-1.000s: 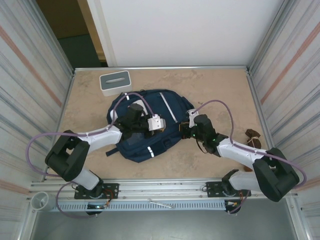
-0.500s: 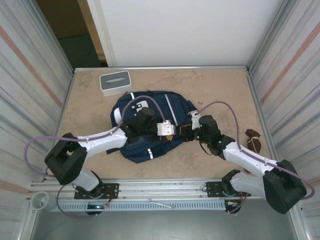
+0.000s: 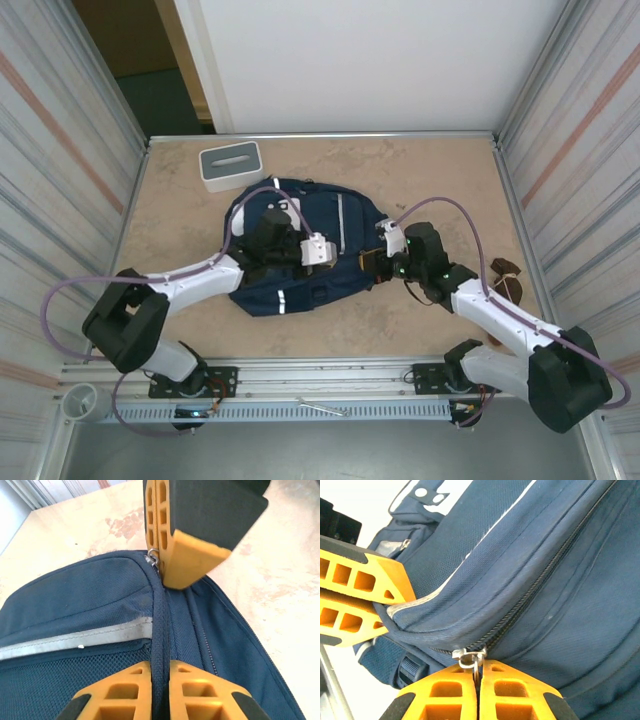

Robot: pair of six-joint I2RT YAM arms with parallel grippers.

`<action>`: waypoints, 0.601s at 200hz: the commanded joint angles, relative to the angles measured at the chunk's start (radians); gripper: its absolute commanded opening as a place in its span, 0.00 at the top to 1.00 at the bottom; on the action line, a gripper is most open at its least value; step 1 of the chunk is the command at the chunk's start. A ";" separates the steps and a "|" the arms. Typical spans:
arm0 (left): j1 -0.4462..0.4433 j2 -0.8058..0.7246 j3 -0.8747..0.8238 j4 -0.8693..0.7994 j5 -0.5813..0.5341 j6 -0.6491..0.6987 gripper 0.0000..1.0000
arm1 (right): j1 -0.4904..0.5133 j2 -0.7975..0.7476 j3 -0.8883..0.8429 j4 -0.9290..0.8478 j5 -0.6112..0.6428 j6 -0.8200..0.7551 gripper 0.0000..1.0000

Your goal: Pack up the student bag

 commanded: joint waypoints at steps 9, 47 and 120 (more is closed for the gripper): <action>0.071 -0.054 -0.028 -0.040 0.037 -0.002 0.87 | -0.052 0.013 0.036 -0.058 0.098 0.026 1.00; 0.075 -0.035 -0.020 -0.060 0.031 -0.014 0.76 | -0.013 0.037 0.083 -0.071 0.079 -0.015 1.00; -0.110 -0.005 0.066 -0.084 -0.207 0.022 0.41 | 0.125 0.028 0.127 -0.030 0.041 -0.012 1.00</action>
